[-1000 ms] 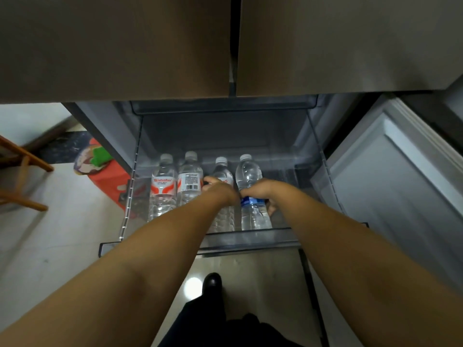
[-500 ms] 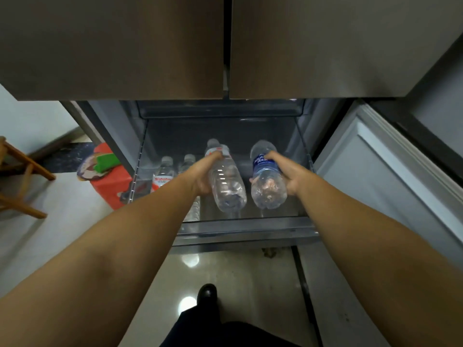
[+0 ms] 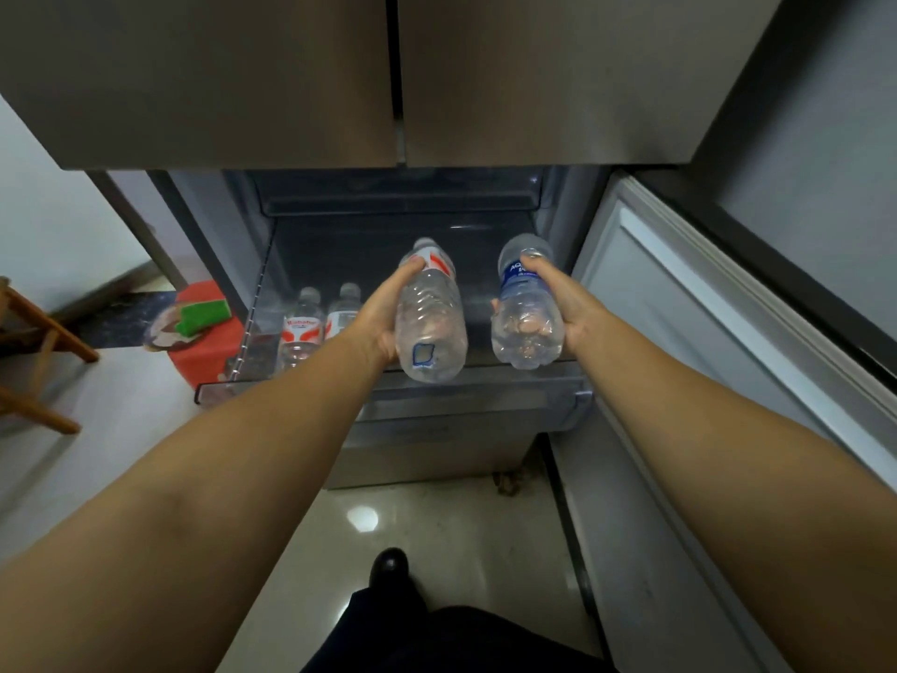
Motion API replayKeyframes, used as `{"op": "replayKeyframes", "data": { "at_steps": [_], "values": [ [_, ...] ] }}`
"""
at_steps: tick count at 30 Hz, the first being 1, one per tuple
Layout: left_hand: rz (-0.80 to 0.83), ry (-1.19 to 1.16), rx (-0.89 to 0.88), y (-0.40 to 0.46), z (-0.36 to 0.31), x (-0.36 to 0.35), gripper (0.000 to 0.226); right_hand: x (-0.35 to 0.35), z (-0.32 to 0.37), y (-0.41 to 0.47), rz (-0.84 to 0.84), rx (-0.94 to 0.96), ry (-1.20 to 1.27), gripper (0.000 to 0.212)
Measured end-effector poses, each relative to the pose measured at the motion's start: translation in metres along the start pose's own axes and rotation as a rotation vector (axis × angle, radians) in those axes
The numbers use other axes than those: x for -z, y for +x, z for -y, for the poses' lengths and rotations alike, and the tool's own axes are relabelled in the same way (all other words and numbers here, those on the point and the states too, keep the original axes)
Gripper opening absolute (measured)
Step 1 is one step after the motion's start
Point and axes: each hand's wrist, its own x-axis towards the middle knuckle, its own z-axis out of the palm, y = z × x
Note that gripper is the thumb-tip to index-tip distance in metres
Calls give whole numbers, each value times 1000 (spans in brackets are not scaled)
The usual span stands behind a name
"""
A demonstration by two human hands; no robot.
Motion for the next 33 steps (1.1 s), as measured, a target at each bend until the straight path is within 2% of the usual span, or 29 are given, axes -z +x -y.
{"op": "replayKeyframes", "data": {
  "at_steps": [3, 6, 9, 11, 18, 21, 24, 27, 30, 33],
  "values": [
    [98, -16, -21, -10, 16, -2, 48, 17, -10, -20, 45, 36, 19, 57],
    [199, -7, 3, -18, 27, -3, 59, 25, -17, -38, 82, 79, 19, 50],
    [336, 25, 39, -31, 43, -8, 53, 33, -28, -56, 51, 132, 3, 43],
    [359, 51, 55, -39, 52, -12, 47, 37, -34, -67, 33, 139, -9, 35],
    [521, 137, 210, -51, 74, -23, 65, 57, -59, -107, -109, 387, -137, 26],
    [550, 182, 291, -61, 82, -22, 69, 61, -77, -129, -261, 503, -386, 15],
    [511, 377, 327, -77, 88, -16, 65, 56, -105, -150, -420, 546, -532, 18],
    [447, 672, 364, -92, 95, -3, 50, 54, -145, -161, -589, 519, -626, 46],
    [371, 958, 215, -98, 108, 13, 41, 52, -183, -172, -706, 484, -642, 57],
    [472, 1153, 92, -108, 130, 30, 29, 59, -224, -187, -810, 453, -667, 62]
  ]
}}
